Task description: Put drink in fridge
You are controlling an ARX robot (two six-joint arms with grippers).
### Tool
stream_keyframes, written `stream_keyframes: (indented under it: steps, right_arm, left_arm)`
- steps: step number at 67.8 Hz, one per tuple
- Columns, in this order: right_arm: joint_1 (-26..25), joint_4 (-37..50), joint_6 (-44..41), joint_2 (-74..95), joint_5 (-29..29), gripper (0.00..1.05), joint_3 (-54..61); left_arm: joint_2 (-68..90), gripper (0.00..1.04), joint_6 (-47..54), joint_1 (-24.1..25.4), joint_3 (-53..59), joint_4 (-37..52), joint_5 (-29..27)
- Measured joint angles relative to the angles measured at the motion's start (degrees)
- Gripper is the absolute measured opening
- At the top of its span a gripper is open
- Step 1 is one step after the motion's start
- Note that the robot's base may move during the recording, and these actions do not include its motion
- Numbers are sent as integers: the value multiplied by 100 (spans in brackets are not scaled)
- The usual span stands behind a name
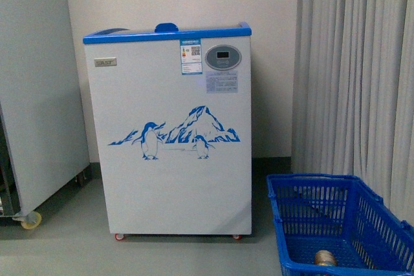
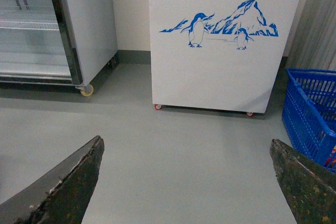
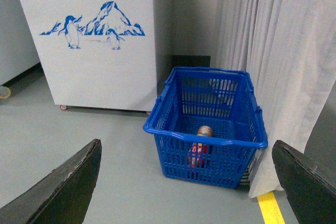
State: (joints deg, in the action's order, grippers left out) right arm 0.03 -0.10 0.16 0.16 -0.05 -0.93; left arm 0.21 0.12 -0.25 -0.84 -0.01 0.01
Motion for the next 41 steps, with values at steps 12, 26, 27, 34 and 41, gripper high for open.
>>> stream_keyframes:
  steps: [12, 26, 27, 34, 41]
  right_arm:
    - [0, 0, 0, 0, 0, 97, 0]
    - [0, 0, 0, 0, 0, 97, 0]
    - [0, 0, 0, 0, 0, 97, 0]
    - [0, 0, 0, 2, 0, 97, 0]
    - [0, 0, 0, 2, 0, 97, 0]
  left_arm:
    - [0, 97, 0, 0, 0, 0, 0]
    - [0, 97, 0, 0, 0, 0, 0]
    - [0, 97, 0, 0, 0, 0, 0]
    - [0, 97, 0, 0, 0, 0, 0]
    - [0, 97, 0, 0, 0, 0, 0]
